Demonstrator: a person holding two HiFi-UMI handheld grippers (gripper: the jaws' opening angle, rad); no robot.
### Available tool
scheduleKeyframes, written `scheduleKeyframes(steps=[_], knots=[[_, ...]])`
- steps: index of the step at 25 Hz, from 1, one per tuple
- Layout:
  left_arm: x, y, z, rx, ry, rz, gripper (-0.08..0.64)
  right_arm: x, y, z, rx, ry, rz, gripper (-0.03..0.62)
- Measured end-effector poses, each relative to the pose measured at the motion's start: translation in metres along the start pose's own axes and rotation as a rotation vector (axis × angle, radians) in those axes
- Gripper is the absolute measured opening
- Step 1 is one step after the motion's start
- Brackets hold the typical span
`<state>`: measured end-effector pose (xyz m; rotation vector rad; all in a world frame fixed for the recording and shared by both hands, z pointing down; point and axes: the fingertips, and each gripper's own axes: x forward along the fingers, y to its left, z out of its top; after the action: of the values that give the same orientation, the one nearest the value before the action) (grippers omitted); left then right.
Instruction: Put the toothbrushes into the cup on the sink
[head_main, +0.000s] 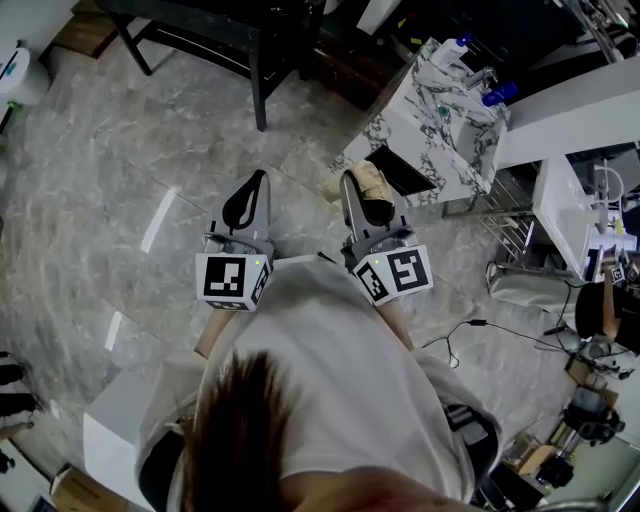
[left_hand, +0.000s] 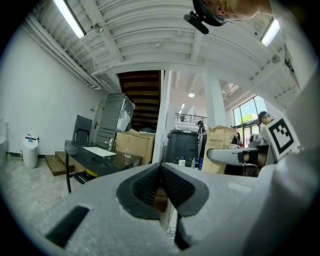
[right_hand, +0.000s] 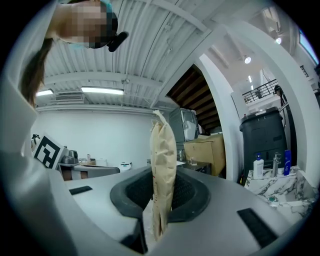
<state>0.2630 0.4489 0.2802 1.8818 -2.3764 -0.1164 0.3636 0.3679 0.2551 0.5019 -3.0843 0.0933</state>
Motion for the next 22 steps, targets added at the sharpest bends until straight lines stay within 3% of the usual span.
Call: scheduleKeyframes(steps=[9, 22], knots=[[0.0, 0.063, -0.013, -0.049, 0.042, 0.018, 0.017, 0.044, 0.01, -0.016, 0.016, 0.042, -0.064, 0.052], [0.029, 0.095, -0.018, -0.072, 0.079, 0.042, 0.017, 0.091, -0.009, -0.02, 0.049, 0.049, -0.081, 0.052]])
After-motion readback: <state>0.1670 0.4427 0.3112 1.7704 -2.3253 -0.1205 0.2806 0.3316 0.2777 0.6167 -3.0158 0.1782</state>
